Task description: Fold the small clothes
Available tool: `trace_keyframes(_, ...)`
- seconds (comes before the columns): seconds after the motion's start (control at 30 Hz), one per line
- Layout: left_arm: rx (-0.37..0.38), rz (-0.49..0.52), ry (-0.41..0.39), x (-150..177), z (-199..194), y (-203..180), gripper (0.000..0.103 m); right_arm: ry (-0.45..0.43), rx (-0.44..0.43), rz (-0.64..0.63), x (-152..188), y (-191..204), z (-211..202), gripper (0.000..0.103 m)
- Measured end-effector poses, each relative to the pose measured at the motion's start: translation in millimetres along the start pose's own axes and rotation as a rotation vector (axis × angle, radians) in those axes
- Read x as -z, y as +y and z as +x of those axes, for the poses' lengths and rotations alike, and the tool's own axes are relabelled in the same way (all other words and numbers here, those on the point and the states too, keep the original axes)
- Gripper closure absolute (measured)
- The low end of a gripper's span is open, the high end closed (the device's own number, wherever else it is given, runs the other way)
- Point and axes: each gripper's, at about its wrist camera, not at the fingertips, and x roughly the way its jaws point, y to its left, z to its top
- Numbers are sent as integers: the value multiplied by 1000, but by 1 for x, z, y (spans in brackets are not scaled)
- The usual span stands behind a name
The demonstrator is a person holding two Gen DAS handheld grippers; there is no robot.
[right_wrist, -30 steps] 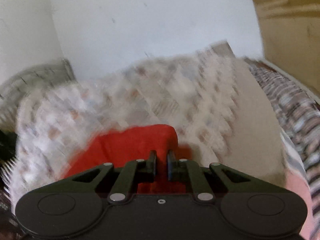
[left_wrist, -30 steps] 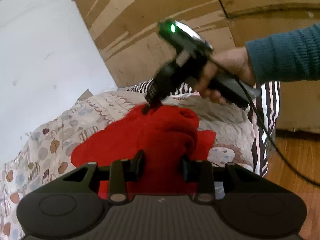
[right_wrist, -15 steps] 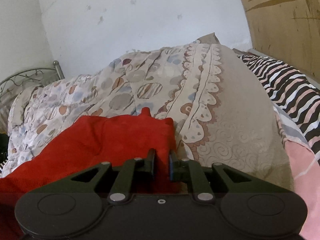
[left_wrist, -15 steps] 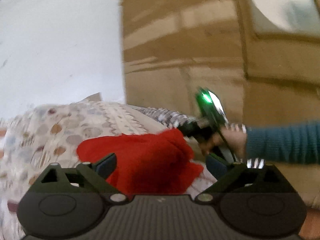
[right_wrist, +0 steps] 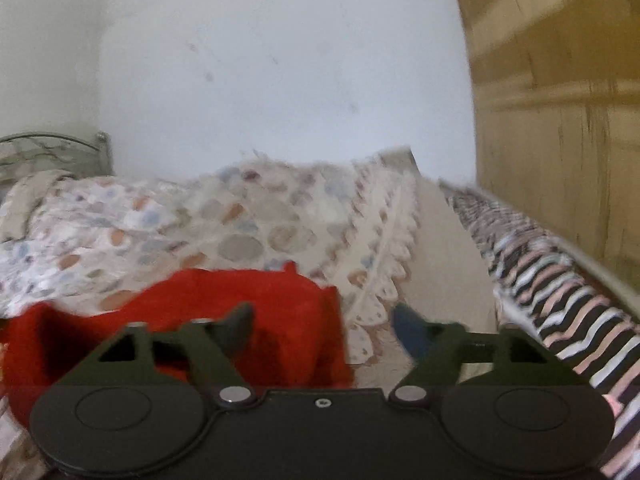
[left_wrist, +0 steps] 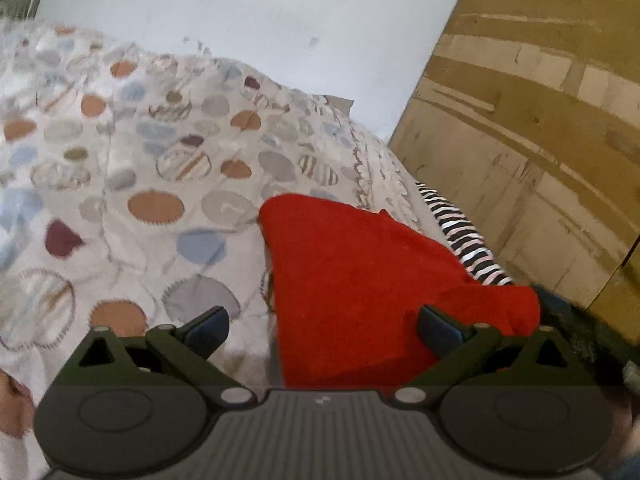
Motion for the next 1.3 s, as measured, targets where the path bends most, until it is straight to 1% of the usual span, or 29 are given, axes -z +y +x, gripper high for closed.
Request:
trace_keyframes(0.1, 39, -39, 27, 1, 4, 9, 1, 4, -33, -85, 15, 15, -32, 14)
trace_keyframes(0.2, 66, -56, 57, 4, 12, 14, 1, 18, -79, -167, 27, 31, -49, 11)
trace_keyframes(0.3, 77, -72, 71, 7, 15, 11, 1, 45, -125, -263, 35, 53, -47, 9)
trace_keyframes(0.4, 79, -71, 78, 3, 15, 10, 2, 42, -170, -335, 39, 73, -39, 9)
trace_keyframes(0.43, 84, -74, 84, 2, 15, 12, 2, 41, -172, -350, 39, 79, -36, 9)
trace_keyframes(0.5, 92, -79, 96, -1, 17, 14, 2, 37, -111, -375, 39, 91, -25, 9)
trace_keyframes(0.57, 96, -81, 104, -3, 19, 14, 3, 39, -52, -346, 37, 95, -13, 9)
trace_keyframes(0.6, 98, -81, 107, -4, 19, 14, 3, 54, -24, -331, 36, 97, -7, 9)
trace_keyframes(0.63, 100, -80, 112, -5, 20, 13, 3, 62, -7, -338, 36, 98, -3, 8)
trace_keyframes(0.67, 103, -78, 115, -5, 20, 13, 4, 55, 17, -372, 37, 101, 0, 9)
trace_keyframes(0.77, 103, -55, 111, -6, 20, 10, 4, -38, 156, -518, 36, 109, -4, 10)
trace_keyframes(0.83, 103, -38, 110, -6, 20, 7, 4, -86, 223, -534, 26, 101, -9, 9)
trace_keyframes(0.93, 117, -25, 124, -1, 25, 0, 4, -67, 233, -574, 27, 92, -10, 8)
trace_keyframes(1.03, 126, 15, 130, 10, 25, -7, 3, -56, 275, -757, 56, 95, -13, 7)
trace_keyframes(1.07, 128, 24, 128, 13, 25, -8, 3, -62, 289, -803, 67, 94, -17, 7)
trace_keyframes(1.1, 127, 26, 128, 16, 25, -9, 3, -62, 300, -821, 73, 95, -19, 6)
trace_keyframes(1.17, 113, 19, 122, 19, 25, -8, 3, -40, 341, -823, 84, 89, -24, 6)
trace_keyframes(1.23, 110, 20, 118, 21, 24, -6, 2, -3, 368, -793, 89, 75, -31, 7)
trace_keyframes(1.3, 98, 39, 109, 24, 24, -8, 2, 38, 353, -675, 86, 56, -45, 7)
